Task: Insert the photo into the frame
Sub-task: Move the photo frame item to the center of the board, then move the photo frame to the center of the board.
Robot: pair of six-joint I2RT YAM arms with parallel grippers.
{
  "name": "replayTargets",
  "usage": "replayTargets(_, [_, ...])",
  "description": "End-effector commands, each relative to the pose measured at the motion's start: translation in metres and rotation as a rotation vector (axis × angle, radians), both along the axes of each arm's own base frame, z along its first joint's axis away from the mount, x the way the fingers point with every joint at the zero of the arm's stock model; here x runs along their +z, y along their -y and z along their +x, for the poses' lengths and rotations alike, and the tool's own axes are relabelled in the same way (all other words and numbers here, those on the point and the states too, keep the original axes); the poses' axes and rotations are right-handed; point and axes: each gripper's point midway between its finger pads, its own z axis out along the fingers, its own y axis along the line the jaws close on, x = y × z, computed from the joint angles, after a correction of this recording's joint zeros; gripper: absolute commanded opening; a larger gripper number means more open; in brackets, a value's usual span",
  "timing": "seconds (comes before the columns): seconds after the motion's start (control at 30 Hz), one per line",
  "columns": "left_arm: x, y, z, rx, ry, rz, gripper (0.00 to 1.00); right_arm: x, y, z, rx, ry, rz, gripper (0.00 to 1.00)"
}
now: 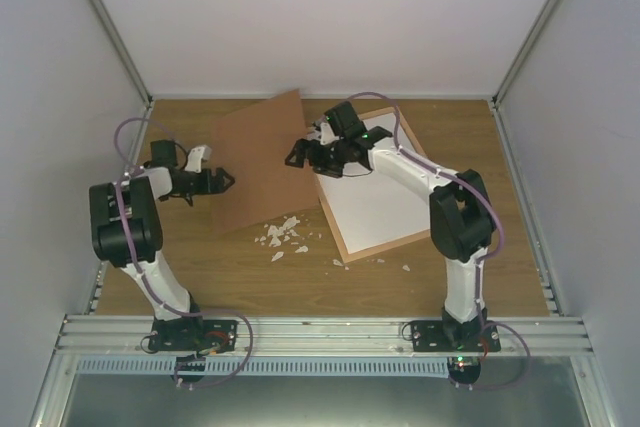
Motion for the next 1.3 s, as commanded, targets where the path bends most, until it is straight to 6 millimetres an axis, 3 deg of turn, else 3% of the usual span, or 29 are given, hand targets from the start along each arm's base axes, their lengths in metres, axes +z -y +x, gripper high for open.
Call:
replayTargets(0.0, [-0.014, 0.079, -0.049, -0.165, -0.227, -0.250, 0.96, 0.012, -0.007, -0.009, 0.079, 0.059, 0.089, 0.99])
replayTargets(0.27, [-0.023, 0.075, -0.055, -0.151, -0.256, -0.269, 0.96, -0.014, 0.071, 0.040, -0.018, 0.138, -0.067, 1.00])
replayTargets(0.4, [-0.024, 0.075, -0.053, -0.153, -0.258, -0.270, 0.96, -0.018, 0.091, 0.043, 0.012, 0.169, -0.063, 1.00])
replayTargets(0.67, [-0.027, 0.074, -0.054, -0.157, -0.262, -0.262, 0.96, -0.028, 0.107, 0.032, 0.129, 0.160, 0.034, 0.93])
replayTargets(0.87, [-0.027, 0.073, -0.054, -0.155, -0.259, -0.256, 0.96, -0.042, 0.111, 0.034, 0.140, 0.112, 0.069, 0.86])
replayTargets(1.1, [-0.027, 0.073, -0.054, -0.156, -0.257, -0.254, 0.95, -0.063, 0.114, 0.043, 0.133, 0.059, 0.061, 0.85])
replayTargets(1.17, [-0.027, 0.074, -0.056, -0.157, -0.256, -0.256, 0.95, -0.058, 0.113, 0.042, 0.163, 0.077, 0.079, 0.84])
replayTargets(1.27, [-0.025, 0.073, -0.056, -0.153, -0.248, -0.256, 0.95, -0.029, 0.115, 0.041, 0.207, 0.164, 0.107, 0.85])
